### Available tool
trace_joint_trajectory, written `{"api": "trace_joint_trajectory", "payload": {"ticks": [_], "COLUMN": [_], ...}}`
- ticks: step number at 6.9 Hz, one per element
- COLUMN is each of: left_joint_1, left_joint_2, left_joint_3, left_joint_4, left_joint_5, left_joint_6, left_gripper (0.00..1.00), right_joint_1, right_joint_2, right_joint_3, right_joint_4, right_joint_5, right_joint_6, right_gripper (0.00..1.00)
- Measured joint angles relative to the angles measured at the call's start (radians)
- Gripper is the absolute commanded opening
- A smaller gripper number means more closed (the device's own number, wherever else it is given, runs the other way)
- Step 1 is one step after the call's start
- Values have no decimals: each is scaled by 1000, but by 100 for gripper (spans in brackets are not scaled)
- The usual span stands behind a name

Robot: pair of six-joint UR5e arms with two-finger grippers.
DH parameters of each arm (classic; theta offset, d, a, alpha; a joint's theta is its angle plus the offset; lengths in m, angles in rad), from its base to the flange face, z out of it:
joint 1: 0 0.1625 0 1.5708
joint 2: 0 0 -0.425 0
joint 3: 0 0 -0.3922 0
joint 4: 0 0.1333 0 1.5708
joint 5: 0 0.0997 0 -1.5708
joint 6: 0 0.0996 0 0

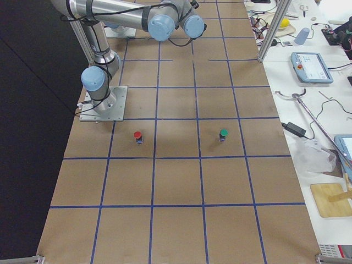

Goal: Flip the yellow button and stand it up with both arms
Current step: 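Carry the yellow button toward the table center while the right arm approaches, then close the right gripper on the yellow cap held by the left gripper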

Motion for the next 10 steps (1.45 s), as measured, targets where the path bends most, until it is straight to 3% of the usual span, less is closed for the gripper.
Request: {"api": "trace_joint_trajectory", "payload": {"ticks": [1, 3, 7, 10], "left_joint_1": [-6, -10, -11, -11], "left_joint_2": [2, 3, 15, 13], "left_joint_3": [0, 1, 0, 0], "left_joint_4": [1, 2, 0, 0], "left_joint_5": [-4, -19, -75, -81], "left_joint_6": [0, -2, -3, -4], "left_gripper": [15, 15, 15, 15], "right_joint_1": [42, 66, 61, 61], "right_joint_2": [-11, -22, -22, -23], "right_joint_3": [15, 26, 29, 27], "right_joint_4": [46, 78, 85, 79], "right_joint_5": [56, 79, -7, -9], "right_joint_6": [-3, -5, -1, 7], "right_gripper": [99, 99, 100, 99]}}
